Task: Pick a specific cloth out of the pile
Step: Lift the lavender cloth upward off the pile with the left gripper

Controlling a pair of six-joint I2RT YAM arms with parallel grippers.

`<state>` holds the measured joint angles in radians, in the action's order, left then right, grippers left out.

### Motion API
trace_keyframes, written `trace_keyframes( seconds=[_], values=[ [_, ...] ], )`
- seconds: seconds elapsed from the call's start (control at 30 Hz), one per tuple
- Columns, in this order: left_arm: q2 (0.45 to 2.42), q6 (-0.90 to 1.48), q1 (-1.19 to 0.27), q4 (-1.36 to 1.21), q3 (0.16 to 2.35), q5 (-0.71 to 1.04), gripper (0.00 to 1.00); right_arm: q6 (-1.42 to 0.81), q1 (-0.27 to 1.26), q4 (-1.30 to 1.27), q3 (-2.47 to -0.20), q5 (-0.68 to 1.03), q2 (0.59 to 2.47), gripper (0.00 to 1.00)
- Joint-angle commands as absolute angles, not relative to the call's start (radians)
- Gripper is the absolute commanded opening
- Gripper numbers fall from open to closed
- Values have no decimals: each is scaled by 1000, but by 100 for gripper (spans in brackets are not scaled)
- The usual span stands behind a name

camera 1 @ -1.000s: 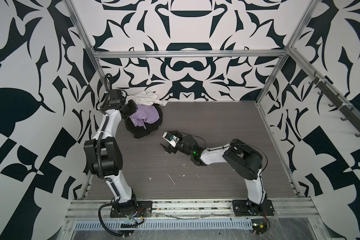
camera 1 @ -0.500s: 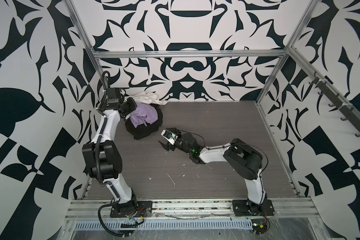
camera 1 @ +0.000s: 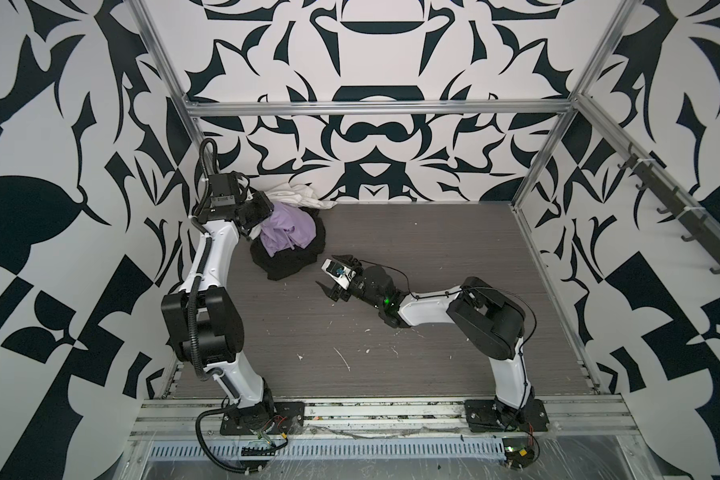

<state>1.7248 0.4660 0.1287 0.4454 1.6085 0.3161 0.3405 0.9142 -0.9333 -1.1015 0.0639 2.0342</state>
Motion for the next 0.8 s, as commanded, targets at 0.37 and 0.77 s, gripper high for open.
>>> trace_keyframes(
  seconds=[0.37, 0.77],
  values=[
    [1631, 480, 125, 413, 1612, 357, 0, 330, 920, -984, -1143, 75, 2004, 89],
    [1608, 450, 78, 428, 1612, 331, 0, 327, 920, -990, -1138, 77, 2004, 89]
  ],
)
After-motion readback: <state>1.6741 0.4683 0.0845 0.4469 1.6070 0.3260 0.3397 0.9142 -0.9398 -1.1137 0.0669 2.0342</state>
